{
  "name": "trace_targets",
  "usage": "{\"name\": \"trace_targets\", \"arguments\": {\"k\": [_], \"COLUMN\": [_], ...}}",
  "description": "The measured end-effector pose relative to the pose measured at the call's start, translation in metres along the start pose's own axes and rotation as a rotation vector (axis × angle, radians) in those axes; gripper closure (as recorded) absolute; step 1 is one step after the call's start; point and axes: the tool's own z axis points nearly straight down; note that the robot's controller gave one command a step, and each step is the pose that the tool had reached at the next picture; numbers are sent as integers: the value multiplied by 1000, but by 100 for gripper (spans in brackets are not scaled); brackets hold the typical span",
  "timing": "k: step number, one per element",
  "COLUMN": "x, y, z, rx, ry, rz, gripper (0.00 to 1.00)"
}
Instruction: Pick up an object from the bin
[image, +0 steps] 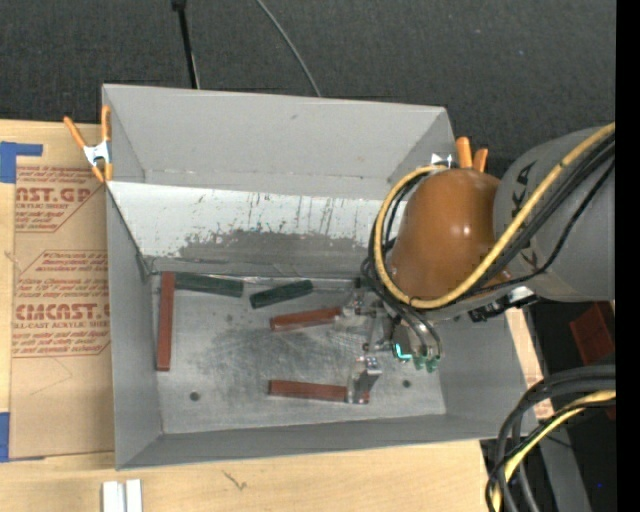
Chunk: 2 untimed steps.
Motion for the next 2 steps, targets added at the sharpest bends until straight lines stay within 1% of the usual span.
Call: {"name": "trace_targets", "arguments": {"k": [1, 2], "x": [-2, 4], "y": [0, 17], "z": [-4, 95], "rx": [0, 2], "ry": [-8, -7], "rz": [0, -150], "gripper": [0, 100]}}
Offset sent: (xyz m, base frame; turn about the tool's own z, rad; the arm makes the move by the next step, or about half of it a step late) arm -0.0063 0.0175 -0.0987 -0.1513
